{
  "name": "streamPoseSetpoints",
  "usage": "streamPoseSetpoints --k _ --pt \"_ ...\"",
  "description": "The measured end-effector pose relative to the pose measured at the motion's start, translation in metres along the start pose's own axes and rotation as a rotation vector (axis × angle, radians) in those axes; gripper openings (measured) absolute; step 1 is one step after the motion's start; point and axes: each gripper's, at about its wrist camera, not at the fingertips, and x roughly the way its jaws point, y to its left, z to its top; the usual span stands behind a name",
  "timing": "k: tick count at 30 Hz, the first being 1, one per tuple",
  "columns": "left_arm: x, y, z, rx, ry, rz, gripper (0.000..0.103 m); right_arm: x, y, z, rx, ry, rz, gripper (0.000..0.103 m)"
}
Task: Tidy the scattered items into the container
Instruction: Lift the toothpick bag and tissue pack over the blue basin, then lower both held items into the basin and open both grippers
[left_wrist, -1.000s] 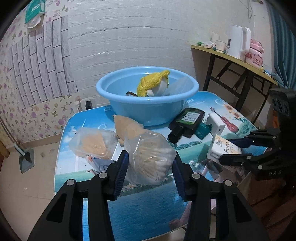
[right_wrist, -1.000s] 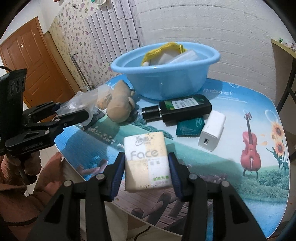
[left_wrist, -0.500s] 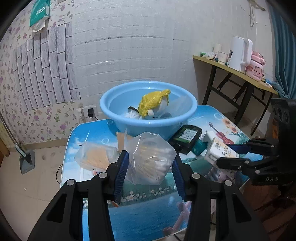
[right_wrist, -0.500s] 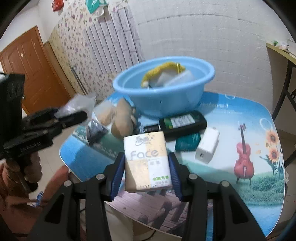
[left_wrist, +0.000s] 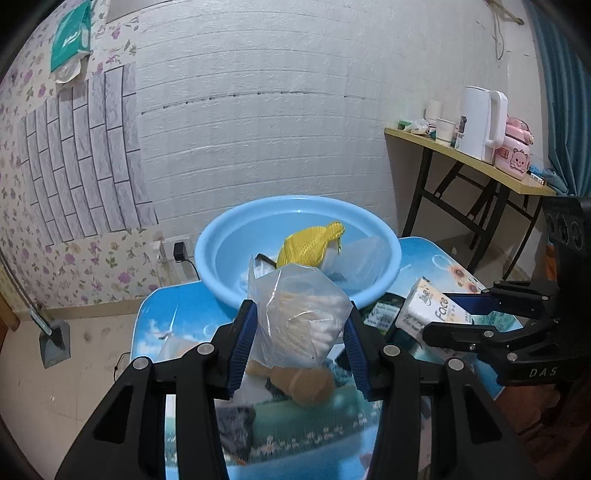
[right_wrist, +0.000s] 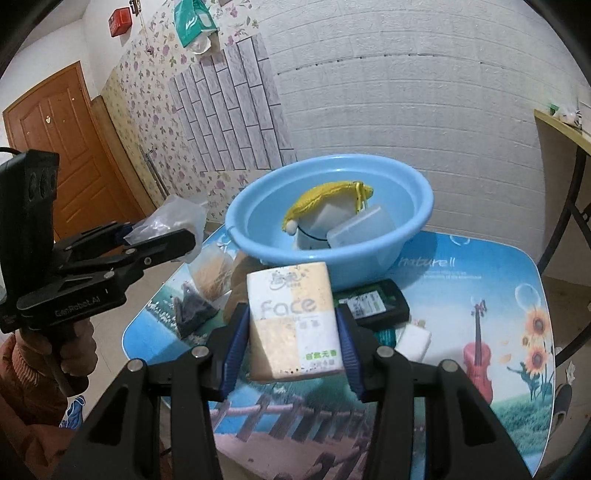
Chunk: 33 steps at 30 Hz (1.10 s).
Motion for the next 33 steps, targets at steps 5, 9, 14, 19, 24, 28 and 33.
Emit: streamPoseSetpoints --k 5,9,14,19,24,28,33 --pt "0.020 -0.001 0.010 0.009 0.016 -0.012 0.046 0.012 -0.007 0.014 0.002 -0.007 0.002 0.045" --pt "0.036 -0.001 0.017 0.017 0.027 -0.018 0.046 0.022 -0.011 0.027 -0.002 -0.015 0.007 0.045" --pt "0.056 0.005 0.023 0.015 0.048 -0.012 0.046 0.039 -0.011 0.040 -0.022 -0.012 0.011 0.045" --pt "0.064 0.007 0.024 0.023 0.050 -0.005 0.047 0.051 -0.012 0.046 -0.030 -0.004 0.014 0.045" --pt "0.070 0.011 0.025 0.019 0.052 -0.018 0.050 0.058 -0.015 0.051 -0.020 -0.009 0.013 0.045" --pt "0.076 0.012 0.021 0.017 0.066 -0.015 0.057 0.066 -0.016 0.052 -0.016 -0.004 0.008 0.045" --pt "0.076 0.014 0.017 0.008 0.068 -0.013 0.058 0.068 -0.016 0.052 -0.024 -0.003 0.007 0.045"
